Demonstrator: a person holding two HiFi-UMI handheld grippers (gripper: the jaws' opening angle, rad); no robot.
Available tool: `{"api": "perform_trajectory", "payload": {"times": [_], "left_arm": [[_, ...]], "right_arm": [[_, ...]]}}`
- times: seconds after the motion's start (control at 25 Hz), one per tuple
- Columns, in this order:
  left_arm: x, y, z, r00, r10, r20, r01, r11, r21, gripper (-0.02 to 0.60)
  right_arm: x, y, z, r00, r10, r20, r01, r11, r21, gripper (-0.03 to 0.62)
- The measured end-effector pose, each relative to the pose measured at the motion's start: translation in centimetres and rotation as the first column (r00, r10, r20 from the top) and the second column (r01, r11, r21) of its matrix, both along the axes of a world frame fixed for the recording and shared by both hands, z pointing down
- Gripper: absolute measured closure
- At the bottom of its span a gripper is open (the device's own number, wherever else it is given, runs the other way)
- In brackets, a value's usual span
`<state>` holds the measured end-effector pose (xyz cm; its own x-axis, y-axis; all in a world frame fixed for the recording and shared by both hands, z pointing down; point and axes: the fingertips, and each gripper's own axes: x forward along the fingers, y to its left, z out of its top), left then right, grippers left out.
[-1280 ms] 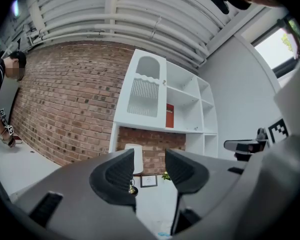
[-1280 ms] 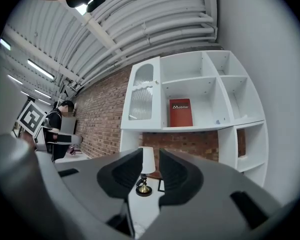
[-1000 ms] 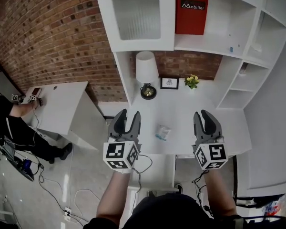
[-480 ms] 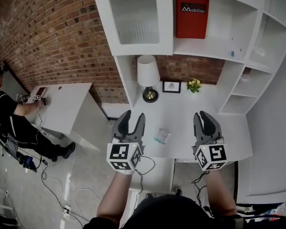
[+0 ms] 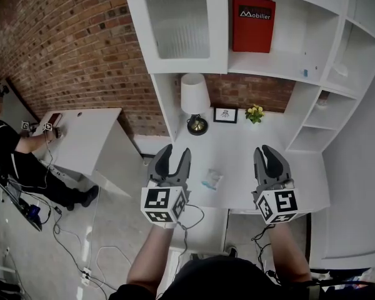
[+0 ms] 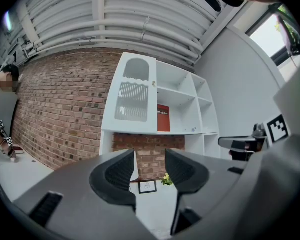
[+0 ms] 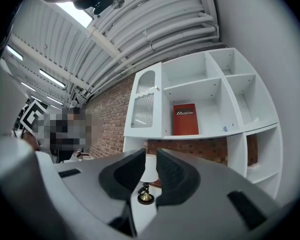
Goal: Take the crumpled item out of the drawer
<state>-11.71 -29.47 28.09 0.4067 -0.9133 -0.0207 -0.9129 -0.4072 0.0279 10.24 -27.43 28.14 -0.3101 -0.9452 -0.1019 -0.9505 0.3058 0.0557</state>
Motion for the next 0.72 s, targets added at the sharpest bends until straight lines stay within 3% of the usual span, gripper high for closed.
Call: {"api": "perform_trajectory", "payload": {"times": [0.72], "left_arm": [[-0.21,0.01,0.44,1.0,0.014,-0.015,-0.014,1.0,-0.013,0.39]], "right_arm": [[-0.38,0.01,0.43,1.0,-0.004,0.002,0.004,1.0,-0.011,0.549]]}}
